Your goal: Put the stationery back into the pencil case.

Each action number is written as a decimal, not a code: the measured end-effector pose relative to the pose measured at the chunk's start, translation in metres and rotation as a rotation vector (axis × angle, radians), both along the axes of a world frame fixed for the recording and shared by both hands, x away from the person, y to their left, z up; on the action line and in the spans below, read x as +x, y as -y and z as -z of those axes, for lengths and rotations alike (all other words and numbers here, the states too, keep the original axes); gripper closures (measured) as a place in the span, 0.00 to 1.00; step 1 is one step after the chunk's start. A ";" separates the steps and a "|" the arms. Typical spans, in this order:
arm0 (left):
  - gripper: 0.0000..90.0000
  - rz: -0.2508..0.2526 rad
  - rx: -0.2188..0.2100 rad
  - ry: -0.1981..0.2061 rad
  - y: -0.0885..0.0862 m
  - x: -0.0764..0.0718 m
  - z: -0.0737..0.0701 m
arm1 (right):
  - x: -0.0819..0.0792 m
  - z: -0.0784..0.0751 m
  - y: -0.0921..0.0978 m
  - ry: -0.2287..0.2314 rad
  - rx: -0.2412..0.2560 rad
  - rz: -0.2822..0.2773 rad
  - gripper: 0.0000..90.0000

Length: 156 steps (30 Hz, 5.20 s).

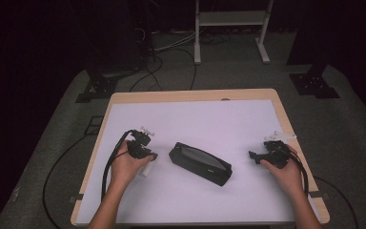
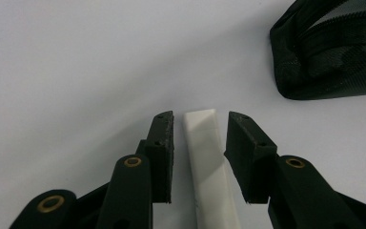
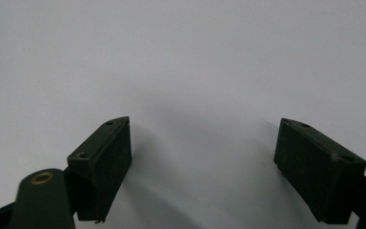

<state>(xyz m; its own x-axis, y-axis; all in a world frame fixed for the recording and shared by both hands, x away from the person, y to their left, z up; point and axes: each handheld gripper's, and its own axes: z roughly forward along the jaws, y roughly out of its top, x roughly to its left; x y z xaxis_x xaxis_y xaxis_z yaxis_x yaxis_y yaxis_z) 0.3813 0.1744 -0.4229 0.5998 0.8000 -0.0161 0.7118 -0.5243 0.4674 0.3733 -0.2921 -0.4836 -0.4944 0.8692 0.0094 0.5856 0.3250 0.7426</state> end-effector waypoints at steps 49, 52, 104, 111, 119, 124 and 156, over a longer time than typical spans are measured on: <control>0.79 0.013 0.047 -0.089 0.011 0.011 0.014 | 0.000 0.000 0.000 0.002 -0.001 -0.001 0.21; 0.79 0.016 0.023 -0.069 0.008 0.009 0.010 | 0.000 0.000 0.000 0.002 -0.001 -0.001 0.21; 0.79 0.246 -0.479 0.313 0.002 -0.019 -0.057 | 0.000 0.000 0.000 0.000 0.000 0.000 0.21; 0.79 0.269 -0.515 0.330 0.010 -0.020 -0.063 | 0.000 0.000 0.000 0.000 0.000 0.000 0.21; 0.79 0.307 -0.541 0.353 0.024 -0.020 -0.067 | 0.000 0.000 0.000 0.000 0.000 0.000 0.21; 0.79 0.336 -0.548 0.360 0.036 -0.021 -0.067 | 0.000 0.000 0.000 0.000 0.000 0.000 0.21; 0.79 0.433 -0.607 0.359 0.084 -0.010 -0.051 | 0.000 0.000 0.000 0.000 0.000 0.000 0.21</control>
<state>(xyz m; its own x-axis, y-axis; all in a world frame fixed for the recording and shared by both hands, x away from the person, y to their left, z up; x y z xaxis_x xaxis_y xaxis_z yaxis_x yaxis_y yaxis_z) 0.3710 0.0906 -0.3720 0.9041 0.4103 -0.1199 0.2584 -0.3012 0.9179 0.3733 -0.2921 -0.4837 -0.4944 0.8692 0.0091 0.5852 0.3251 0.7428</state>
